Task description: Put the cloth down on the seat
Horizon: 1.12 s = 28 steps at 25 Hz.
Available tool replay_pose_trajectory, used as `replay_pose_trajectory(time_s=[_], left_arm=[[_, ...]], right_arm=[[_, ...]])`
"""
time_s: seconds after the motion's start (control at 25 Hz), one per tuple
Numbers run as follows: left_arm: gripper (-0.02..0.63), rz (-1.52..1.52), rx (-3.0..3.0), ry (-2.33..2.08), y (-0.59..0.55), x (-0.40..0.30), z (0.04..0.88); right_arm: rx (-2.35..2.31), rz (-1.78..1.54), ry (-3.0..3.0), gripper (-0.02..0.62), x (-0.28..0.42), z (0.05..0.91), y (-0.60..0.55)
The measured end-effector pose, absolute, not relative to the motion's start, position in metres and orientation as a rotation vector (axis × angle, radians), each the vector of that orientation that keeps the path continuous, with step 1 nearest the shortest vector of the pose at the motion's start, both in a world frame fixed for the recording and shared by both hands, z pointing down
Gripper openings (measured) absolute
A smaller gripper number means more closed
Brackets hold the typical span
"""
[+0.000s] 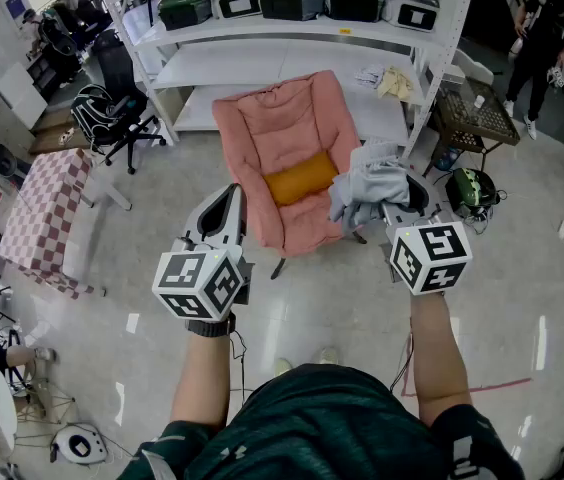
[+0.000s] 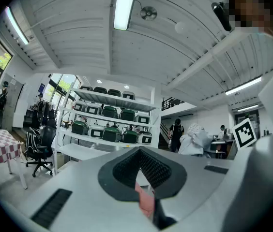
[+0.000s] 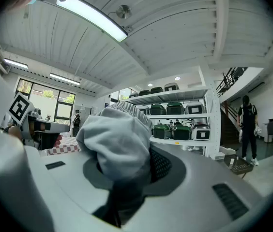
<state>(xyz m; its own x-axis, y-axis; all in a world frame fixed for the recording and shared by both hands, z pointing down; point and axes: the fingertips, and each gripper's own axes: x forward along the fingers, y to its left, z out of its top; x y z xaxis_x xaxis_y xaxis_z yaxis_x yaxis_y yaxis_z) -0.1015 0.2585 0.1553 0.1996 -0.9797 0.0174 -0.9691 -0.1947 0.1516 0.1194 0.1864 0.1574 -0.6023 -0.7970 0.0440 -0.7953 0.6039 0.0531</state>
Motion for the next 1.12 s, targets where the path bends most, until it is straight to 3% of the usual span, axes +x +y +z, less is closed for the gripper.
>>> replay_pose_trajectory(time_s=[1.12], left_arm=[[0.005,-0.116,2.357,-1.896,0.251,-0.058,0.158]], right_arm=[[1.362,-0.067,-2.74,0.101,0.156,0.169,0.18]])
